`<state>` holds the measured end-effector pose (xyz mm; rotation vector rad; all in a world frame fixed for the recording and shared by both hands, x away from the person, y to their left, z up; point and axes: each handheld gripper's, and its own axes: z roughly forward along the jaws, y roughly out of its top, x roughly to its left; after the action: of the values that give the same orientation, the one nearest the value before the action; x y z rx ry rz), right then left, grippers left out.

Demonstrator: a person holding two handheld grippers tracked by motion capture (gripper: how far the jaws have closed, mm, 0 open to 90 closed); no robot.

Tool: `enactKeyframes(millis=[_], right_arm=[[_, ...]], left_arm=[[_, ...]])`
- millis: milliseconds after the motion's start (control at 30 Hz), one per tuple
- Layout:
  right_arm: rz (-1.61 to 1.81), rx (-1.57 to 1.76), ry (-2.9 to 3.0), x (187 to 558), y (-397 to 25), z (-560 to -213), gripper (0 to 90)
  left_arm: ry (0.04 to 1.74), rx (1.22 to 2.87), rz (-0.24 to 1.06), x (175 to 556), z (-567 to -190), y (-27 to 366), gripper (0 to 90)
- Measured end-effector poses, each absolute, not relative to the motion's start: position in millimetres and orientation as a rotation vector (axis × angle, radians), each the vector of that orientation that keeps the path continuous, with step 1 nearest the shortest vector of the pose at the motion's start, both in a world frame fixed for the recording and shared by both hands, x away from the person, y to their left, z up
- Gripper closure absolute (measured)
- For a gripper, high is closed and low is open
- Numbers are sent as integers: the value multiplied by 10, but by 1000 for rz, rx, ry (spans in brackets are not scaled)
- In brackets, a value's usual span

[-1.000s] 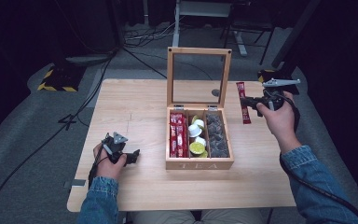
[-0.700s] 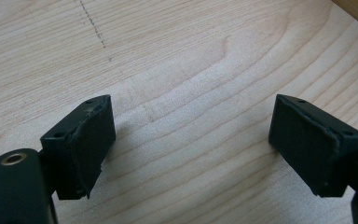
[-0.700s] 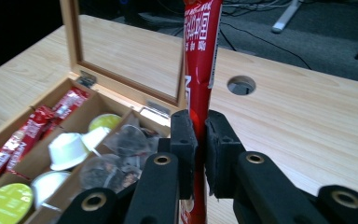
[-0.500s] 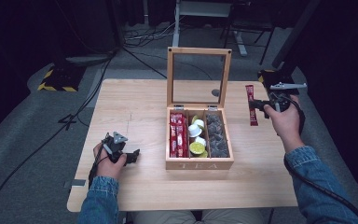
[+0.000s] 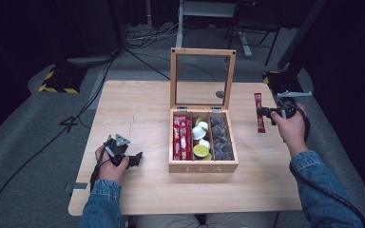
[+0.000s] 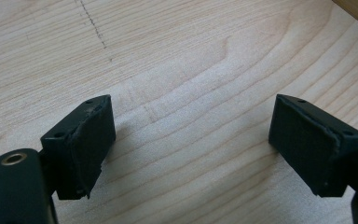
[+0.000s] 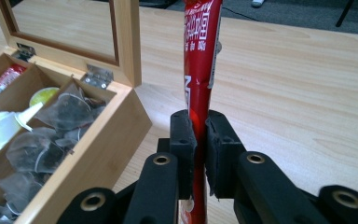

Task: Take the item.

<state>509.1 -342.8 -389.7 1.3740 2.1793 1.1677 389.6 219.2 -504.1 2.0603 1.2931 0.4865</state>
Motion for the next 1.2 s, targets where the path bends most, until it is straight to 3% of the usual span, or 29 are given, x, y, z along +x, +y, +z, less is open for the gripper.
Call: enactKeyframes(millis=[1200], right_arm=[[1065,1597,2264,5095,-3393,-4535,812]], left_arm=[[1296,2061,484,3901,-5039,2194,149]])
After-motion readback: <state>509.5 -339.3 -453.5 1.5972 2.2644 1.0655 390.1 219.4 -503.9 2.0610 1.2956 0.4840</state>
